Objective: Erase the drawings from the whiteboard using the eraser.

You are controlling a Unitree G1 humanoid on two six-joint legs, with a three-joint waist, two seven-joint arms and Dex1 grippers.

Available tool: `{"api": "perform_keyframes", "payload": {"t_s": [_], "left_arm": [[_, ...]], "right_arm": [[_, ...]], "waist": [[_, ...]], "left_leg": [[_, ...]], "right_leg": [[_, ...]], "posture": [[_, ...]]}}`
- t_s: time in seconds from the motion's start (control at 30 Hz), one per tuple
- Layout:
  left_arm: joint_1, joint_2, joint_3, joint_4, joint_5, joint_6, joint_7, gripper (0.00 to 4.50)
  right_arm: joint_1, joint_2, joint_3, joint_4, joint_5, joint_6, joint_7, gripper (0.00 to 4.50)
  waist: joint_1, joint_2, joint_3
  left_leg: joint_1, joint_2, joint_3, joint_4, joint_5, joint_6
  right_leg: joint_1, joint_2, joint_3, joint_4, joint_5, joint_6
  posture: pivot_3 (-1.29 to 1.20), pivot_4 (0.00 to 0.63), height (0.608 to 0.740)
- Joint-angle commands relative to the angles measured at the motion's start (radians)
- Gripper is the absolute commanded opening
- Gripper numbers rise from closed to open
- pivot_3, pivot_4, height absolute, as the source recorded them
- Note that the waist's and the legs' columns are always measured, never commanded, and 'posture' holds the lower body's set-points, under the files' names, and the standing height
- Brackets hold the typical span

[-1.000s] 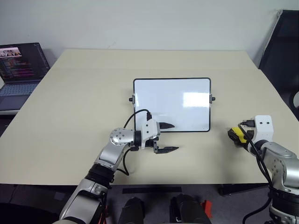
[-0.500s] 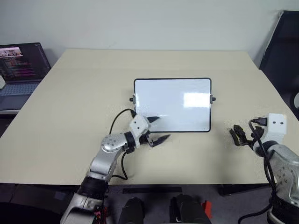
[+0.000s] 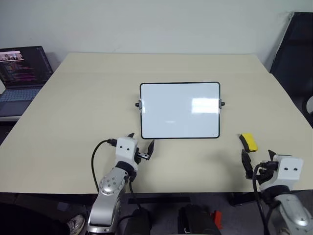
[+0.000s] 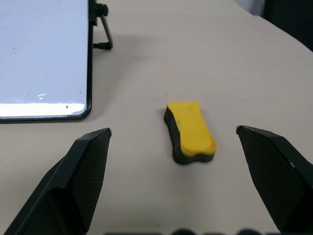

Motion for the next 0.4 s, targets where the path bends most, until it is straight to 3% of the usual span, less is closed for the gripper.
{"api": "perform_keyframes", "payload": {"t_s": [0.03,0.4], "left_arm": [[0.010,-0.017,-0.012,-0.064,0.014,-0.007,0.039,4.50],[0.025,-0.013,-0.054,-0.056,0.015,-0.020,0.047,4.50]], "right_arm": [[-0.011,-0.003,0.011,-0.007,-0.047,-0.080,-0.046,4.46],[0.029,-0.032,0.016,0.003,-0.074,-0.123,-0.061,4.46]], "waist": [[0.001,0.000,0.000],[0.004,0.000,0.000]], "left_leg": [[0.000,0.000,0.000,0.000,0.000,0.000],[-0.002,-0.003,0.000,-0.001,-0.001,-0.002]], "right_leg": [[0.000,0.000,0.000,0.000,0.000,0.000],[0.000,0.000,-0.001,-0.002,-0.002,0.001]], "posture": [[0.00,0.150,0.740],[0.00,0.150,0.740]]}}
